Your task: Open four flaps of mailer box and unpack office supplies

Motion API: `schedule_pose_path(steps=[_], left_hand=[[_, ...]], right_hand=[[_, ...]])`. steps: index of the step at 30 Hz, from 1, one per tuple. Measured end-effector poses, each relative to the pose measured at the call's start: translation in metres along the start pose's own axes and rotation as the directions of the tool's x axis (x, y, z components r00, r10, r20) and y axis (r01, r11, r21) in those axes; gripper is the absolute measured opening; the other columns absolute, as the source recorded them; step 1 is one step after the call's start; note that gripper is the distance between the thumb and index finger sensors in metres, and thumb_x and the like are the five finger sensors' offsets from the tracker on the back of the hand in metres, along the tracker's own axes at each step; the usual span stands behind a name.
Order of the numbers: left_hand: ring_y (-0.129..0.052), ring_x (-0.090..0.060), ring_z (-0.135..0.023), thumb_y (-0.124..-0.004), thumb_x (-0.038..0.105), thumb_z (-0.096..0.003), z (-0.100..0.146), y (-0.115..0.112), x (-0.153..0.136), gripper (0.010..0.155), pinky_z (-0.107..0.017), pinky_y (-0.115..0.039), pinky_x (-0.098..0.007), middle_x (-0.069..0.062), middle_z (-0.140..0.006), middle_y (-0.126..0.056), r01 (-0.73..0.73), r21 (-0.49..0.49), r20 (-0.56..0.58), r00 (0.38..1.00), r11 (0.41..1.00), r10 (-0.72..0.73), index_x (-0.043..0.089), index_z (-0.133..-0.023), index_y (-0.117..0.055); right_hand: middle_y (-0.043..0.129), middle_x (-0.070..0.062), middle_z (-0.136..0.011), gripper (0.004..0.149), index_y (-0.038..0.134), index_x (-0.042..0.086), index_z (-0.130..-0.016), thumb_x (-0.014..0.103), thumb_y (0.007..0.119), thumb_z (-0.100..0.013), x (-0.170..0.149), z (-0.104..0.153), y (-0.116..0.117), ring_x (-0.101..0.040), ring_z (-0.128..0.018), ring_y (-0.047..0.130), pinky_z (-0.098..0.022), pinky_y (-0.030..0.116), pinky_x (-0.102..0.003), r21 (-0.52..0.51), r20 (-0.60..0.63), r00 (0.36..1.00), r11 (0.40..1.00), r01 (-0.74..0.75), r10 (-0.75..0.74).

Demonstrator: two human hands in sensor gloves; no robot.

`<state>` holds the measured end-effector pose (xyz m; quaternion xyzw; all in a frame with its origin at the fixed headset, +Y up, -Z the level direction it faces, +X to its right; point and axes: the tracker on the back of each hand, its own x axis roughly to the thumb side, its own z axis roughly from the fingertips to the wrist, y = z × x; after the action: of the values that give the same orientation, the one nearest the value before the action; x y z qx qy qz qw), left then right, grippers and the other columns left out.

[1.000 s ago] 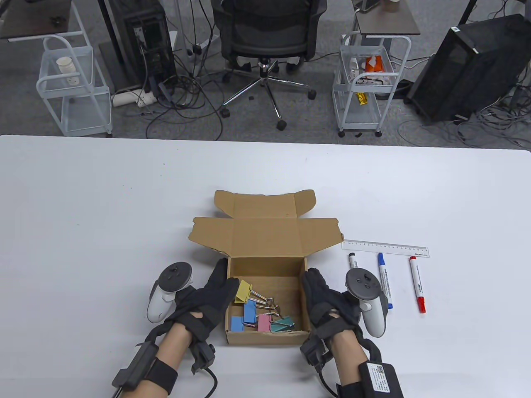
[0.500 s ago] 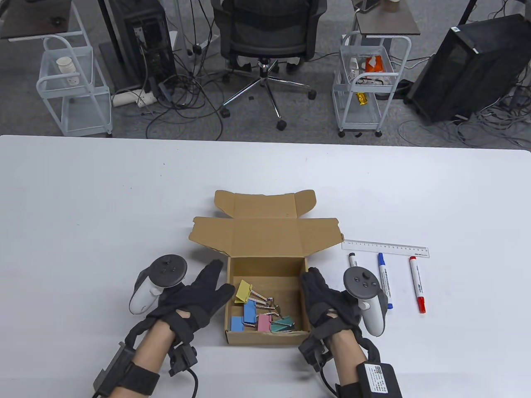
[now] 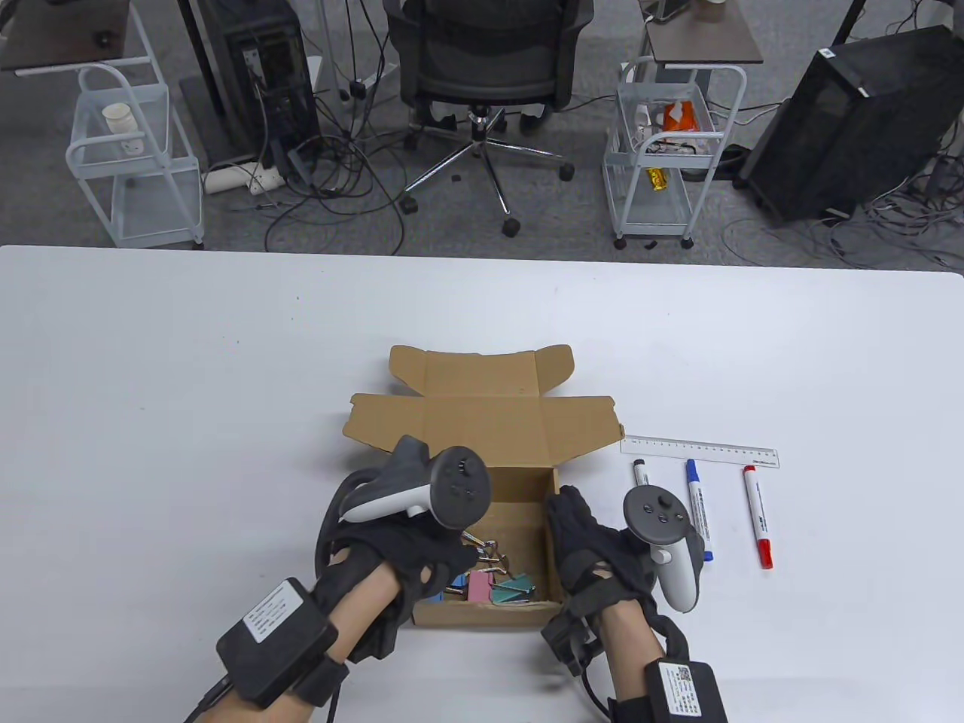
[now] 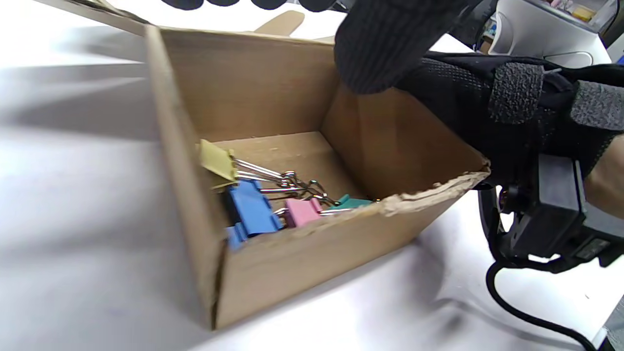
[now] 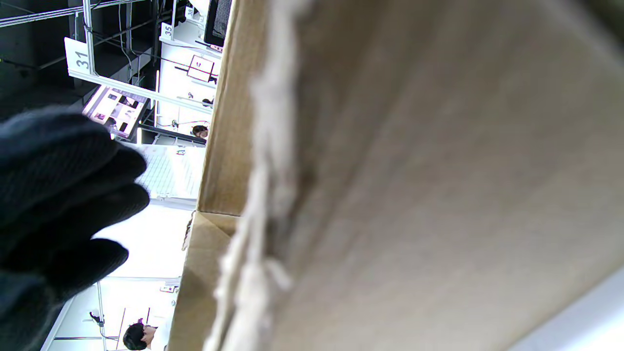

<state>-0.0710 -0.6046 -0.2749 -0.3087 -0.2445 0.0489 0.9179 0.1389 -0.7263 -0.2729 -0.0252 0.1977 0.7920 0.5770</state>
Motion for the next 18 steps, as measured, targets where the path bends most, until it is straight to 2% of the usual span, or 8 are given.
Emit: schedule_pose_path(steps=[5,8,12,18], left_hand=[[-0.044,-0.046,-0.114,-0.088,0.031,-0.0558,-0.032,-0.012,0.01,0.078,-0.078,-0.057,-0.053,-0.018,-0.123,-0.037,0.118,-0.109,-0.083,0.988,0.987,-0.127,0.012,-0.114,-0.04],[-0.047,-0.046,-0.113,-0.087,0.03,-0.0559,-0.046,-0.023,0.008,0.076,-0.077,-0.061,-0.051,-0.018,-0.123,-0.038,0.134,-0.16,-0.114,0.982,0.978,-0.154,0.012,-0.114,-0.041],[-0.044,-0.048,-0.113,-0.086,0.027,-0.0559,-0.059,-0.031,0.0,0.076,-0.077,-0.062,-0.049,-0.02,-0.122,-0.036,0.117,-0.193,-0.169,0.974,0.974,-0.15,0.01,-0.114,-0.039],[-0.039,-0.053,-0.111,-0.087,0.025,-0.0555,-0.069,-0.036,0.007,0.078,-0.077,-0.062,-0.049,-0.022,-0.122,-0.031,0.186,-0.237,-0.226,0.944,0.954,-0.24,0.008,-0.114,-0.037]], right_hand=[[0.032,-0.044,-0.119,0.075,0.023,-0.012,-0.112,0.043,0.042,-0.065,0.0,0.0,0.0,-0.067,-0.102,0.044,-0.071,0.048,-0.073,0.002,0.001,1.0,1.0,-0.002,0.002],[0.032,-0.044,-0.119,0.075,0.023,-0.012,-0.112,0.043,0.042,-0.065,0.0,0.0,-0.001,-0.067,-0.102,0.044,-0.071,0.048,-0.073,0.007,0.002,1.0,1.0,-0.002,0.002],[0.032,-0.044,-0.119,0.075,0.023,-0.012,-0.112,0.043,0.042,-0.065,0.0,0.0,-0.001,-0.067,-0.102,0.044,-0.071,0.048,-0.073,0.008,0.003,1.0,1.0,-0.004,0.004],[0.032,-0.044,-0.119,0.075,0.023,-0.012,-0.112,0.043,0.042,-0.065,0.0,0.0,-0.001,-0.067,-0.102,0.044,-0.071,0.048,-0.073,0.007,0.003,1.0,1.0,-0.001,0.001]])
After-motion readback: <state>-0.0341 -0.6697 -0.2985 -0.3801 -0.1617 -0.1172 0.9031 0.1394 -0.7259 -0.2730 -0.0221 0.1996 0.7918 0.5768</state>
